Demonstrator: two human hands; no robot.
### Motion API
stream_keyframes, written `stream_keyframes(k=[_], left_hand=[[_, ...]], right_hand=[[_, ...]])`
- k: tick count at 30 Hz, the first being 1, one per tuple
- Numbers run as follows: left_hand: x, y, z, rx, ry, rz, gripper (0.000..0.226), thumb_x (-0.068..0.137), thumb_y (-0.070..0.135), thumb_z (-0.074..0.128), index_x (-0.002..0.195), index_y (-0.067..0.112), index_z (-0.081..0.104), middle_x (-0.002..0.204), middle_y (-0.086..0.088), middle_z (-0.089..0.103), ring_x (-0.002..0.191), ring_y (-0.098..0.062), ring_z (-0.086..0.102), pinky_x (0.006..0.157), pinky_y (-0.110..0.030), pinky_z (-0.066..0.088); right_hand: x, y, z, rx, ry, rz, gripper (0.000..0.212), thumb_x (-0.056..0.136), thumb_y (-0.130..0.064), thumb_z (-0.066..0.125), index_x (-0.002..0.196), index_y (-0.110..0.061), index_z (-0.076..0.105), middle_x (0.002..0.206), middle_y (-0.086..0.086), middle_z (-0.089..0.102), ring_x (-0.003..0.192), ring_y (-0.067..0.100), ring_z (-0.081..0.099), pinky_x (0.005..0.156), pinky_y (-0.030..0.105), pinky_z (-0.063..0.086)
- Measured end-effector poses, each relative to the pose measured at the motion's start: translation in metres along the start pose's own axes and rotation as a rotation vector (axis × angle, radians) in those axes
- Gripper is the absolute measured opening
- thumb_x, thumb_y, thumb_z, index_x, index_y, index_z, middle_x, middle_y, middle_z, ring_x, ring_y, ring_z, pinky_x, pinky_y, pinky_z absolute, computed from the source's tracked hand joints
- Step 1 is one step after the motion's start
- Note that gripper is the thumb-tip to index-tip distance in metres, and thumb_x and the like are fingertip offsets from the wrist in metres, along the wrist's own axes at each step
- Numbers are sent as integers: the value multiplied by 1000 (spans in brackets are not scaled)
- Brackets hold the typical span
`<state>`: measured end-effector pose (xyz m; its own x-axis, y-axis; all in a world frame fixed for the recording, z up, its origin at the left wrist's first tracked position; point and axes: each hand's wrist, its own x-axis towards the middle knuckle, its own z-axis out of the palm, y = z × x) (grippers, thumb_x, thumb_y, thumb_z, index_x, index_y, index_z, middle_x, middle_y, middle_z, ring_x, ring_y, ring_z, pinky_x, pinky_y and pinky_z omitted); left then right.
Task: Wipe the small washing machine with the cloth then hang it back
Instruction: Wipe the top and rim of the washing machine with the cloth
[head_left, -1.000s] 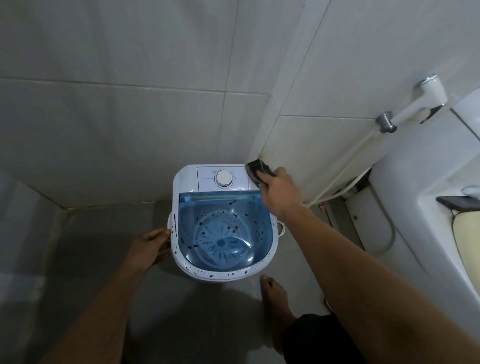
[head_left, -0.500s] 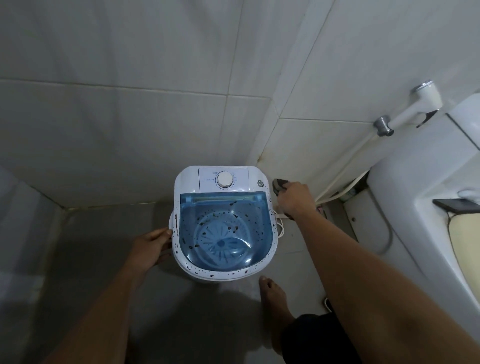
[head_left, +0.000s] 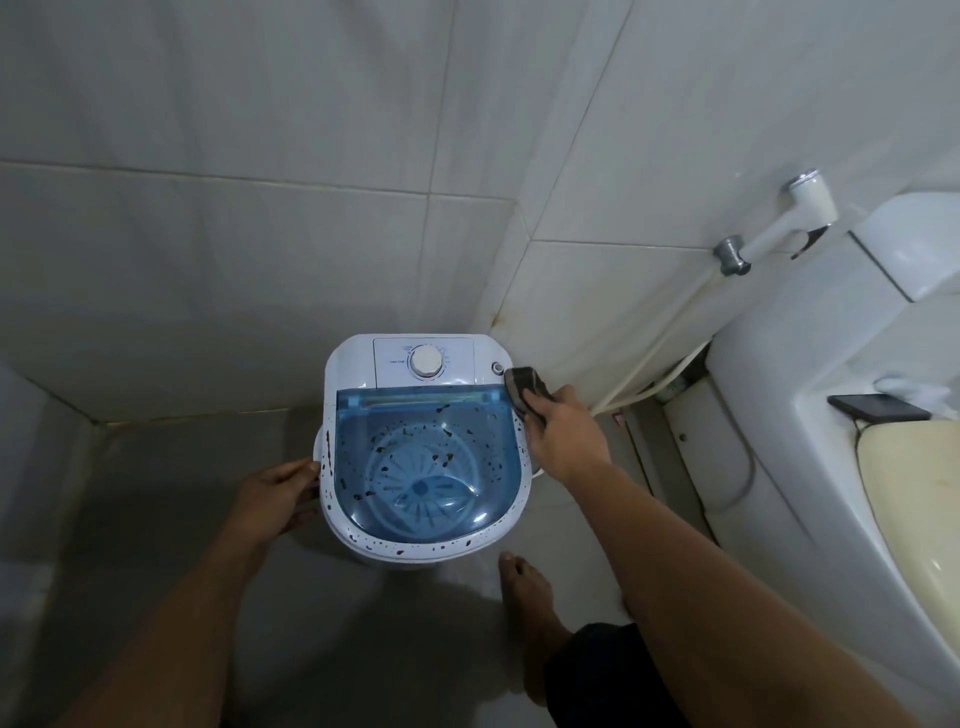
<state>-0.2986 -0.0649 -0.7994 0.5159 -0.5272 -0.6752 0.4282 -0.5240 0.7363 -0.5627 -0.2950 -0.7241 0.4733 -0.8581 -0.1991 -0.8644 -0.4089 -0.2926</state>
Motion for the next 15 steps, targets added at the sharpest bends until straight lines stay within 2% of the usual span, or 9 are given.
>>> stream_keyframes(k=[2, 4, 7, 11, 13, 15], left_hand=[[3, -1, -3, 17, -20, -3, 29, 99, 25, 62, 125, 13, 68, 110, -10, 75, 106, -26, 70, 98, -44, 53], [3, -1, -3, 20, -39, -10, 29, 100, 24, 60, 125, 13, 67, 108, -9, 75, 101, -24, 70, 91, -40, 54], [1, -2, 0, -4, -45, -2, 22, 102, 21, 57, 120, 15, 67, 97, -6, 74, 89, -21, 69, 75, -31, 52], [2, -3, 0, -16, -24, -13, 27, 101, 19, 58, 125, 11, 67, 105, -14, 75, 89, -25, 70, 74, -31, 53], [0, 0, 1, -23, -25, -8, 26, 101, 19, 59, 124, 12, 67, 110, -17, 73, 91, -27, 70, 73, -30, 53], [-2, 2, 2, -32, -21, 0, 24, 101, 18, 59, 123, 13, 67, 109, -17, 72, 94, -30, 68, 74, -30, 53]], right_hand=[[-8, 12, -6, -53, -87, 23, 38, 96, -28, 52, 132, -27, 63, 118, 14, 52, 99, 38, 62, 92, 45, 54], [-7, 20, -16, -114, -153, 108, 38, 95, -29, 50, 131, -27, 64, 125, 14, 53, 106, 38, 64, 97, 44, 52], [3, 17, -31, -9, -28, 208, 39, 96, -23, 48, 132, -20, 63, 125, 21, 57, 108, 39, 62, 99, 42, 51], [26, -27, -37, 79, 81, 136, 43, 99, -28, 47, 141, -22, 55, 126, 18, 51, 105, 38, 62, 102, 45, 49], [35, -53, -30, 72, 81, 64, 43, 100, -31, 47, 143, -25, 53, 128, 16, 47, 104, 37, 61, 100, 45, 50], [35, -76, -15, -34, 29, 17, 41, 100, -28, 48, 140, -24, 54, 128, 16, 44, 106, 37, 57, 96, 44, 50]])
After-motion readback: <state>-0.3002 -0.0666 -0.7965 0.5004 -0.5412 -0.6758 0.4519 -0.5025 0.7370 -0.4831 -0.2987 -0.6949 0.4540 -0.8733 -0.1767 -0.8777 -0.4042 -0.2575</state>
